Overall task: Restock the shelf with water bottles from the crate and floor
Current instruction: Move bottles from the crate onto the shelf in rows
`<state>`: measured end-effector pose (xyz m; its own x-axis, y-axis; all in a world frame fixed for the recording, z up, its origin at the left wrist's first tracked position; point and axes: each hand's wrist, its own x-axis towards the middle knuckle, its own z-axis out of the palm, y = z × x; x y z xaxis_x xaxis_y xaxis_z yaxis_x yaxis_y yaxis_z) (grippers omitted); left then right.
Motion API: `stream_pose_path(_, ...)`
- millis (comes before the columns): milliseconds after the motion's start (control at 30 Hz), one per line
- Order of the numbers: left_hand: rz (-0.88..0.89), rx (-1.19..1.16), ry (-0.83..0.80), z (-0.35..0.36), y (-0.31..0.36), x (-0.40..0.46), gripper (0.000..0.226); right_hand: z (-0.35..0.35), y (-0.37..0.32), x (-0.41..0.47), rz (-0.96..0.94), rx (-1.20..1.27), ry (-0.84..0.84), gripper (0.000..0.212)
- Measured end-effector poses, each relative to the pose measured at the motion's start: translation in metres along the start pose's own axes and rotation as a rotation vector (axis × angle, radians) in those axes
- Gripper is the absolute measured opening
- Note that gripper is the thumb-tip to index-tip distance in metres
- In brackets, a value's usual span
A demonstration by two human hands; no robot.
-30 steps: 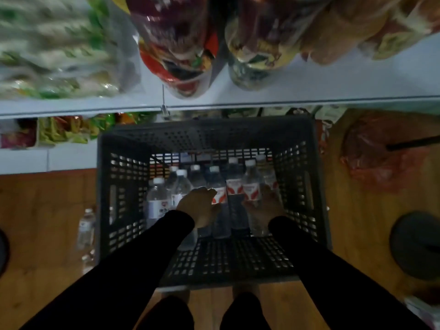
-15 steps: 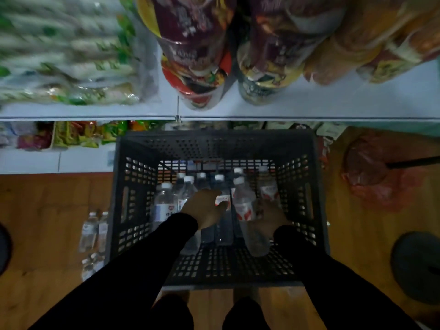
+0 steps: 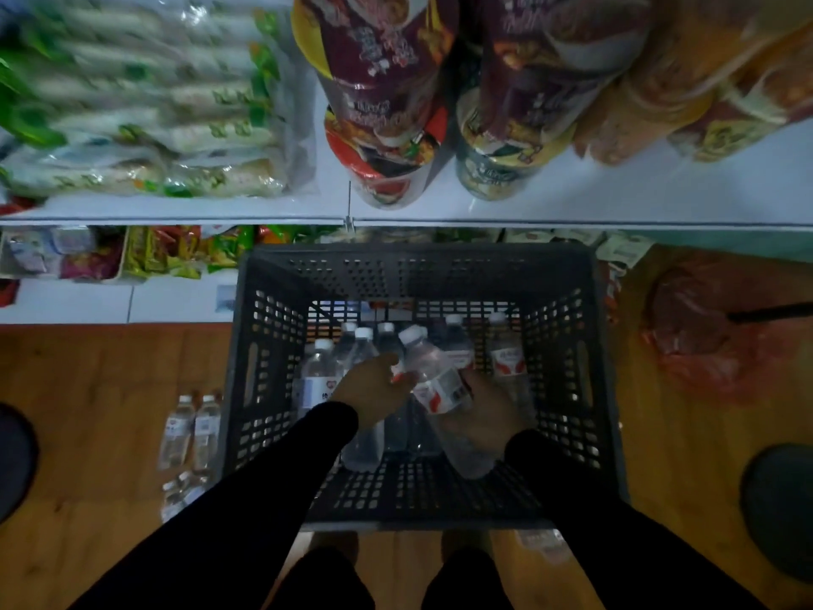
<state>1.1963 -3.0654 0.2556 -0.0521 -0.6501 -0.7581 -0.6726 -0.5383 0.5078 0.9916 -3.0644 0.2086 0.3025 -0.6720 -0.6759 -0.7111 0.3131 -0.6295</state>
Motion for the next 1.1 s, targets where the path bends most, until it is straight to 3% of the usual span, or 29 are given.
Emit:
stream_pose_path(100,0.132,-0.381,0.033,-0.025,0.032,-0.021,0.042,-0.029,-0.042,-0.024,-0.124,0.071,0.038,0.038)
stream_pose_path(200,0.233,-0.563,0.018,-0.061,0.070,-0.048,0.041,-0.055,-0.083,-0.045,-0.226,0.174,0.120,0.050)
stream_pose_path(267,0.327,-0.501,0.043,-0.081,0.094,-0.066,0.052,-0.069,-0.106,-0.060,-0.289,0.155,0.185,0.058)
stream_pose_path(400,0.544,-0.252,0.155,-0.122,0.153,-0.124,0.053,-0.103,-0.161,-0.108,-0.444,0.192,0.351,0.060)
stream_pose_path(533,0.830,0.022,0.146,-0.163,0.206,-0.191,0.046,-0.144,-0.203,-0.167,-0.596,0.259,0.365,0.058)
stream_pose_path(733,1.093,0.137,0.131,-0.221,0.280,-0.290,0.042,-0.208,-0.273,-0.242,-0.752,0.232,0.411,0.063)
stream_pose_path(833,1.121,0.124,0.175,-0.245,0.304,-0.322,0.025,-0.232,-0.306,-0.269,-0.818,0.232,0.479,0.054)
stream_pose_path(933,1.105,-0.075,0.237,-0.267,0.318,-0.335,0.033,-0.250,-0.330,-0.283,-0.853,0.247,0.550,0.053)
stream_pose_path(1000,1.039,-0.036,0.439,-0.288,0.319,-0.331,0.034,-0.260,-0.345,-0.293,-0.880,0.243,0.629,0.050)
stream_pose_path(1100,0.778,0.249,0.797,-0.321,0.301,-0.312,0.048,-0.278,-0.368,-0.300,-0.943,0.248,0.745,0.042)
